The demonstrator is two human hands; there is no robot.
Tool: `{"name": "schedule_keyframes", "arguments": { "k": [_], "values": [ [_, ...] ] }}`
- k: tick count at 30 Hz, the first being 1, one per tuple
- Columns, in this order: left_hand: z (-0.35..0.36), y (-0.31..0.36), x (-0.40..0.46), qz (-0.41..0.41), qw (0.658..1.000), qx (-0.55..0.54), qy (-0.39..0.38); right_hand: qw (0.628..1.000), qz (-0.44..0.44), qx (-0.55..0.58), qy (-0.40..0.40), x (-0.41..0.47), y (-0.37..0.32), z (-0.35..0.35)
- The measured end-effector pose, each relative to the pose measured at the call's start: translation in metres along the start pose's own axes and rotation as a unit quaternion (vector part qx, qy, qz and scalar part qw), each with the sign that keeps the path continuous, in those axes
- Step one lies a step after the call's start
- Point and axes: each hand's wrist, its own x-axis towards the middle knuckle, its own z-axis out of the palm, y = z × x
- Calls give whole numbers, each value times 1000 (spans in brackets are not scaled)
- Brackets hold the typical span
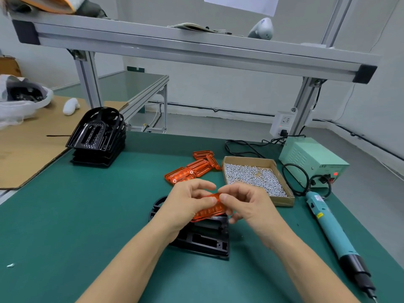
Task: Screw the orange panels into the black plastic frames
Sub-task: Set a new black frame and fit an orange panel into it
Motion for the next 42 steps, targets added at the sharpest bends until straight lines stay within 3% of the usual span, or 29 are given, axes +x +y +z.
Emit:
{"name": "schedule_keyframes", "arguments": {
  "k": [4,8,14,20,28,36,42],
  "values": [
    [-10,0,0,11,1000,-22,10,999,28,36,26,0,3,-2],
    [-23,0,-7,24,998,-14,-55,992,58,94,56,0,6,-7],
    [-21,-3,-7,47,999,-6,-2,990,75,113,38,-2,7,-6],
    [-25,-5,-8,37,999,-8,-19,988,85,123,34,-1,7,-8],
    [-30,-7,-13,57,993,105,11,988,89,118,33,1,14,-8],
    [-33,-10,-15,67,972,221,33,997,61,-11,48,2,22,-10],
    [-32,-13,-15,38,930,365,-10,985,95,-139,37,0,25,-10]
  ]
}}
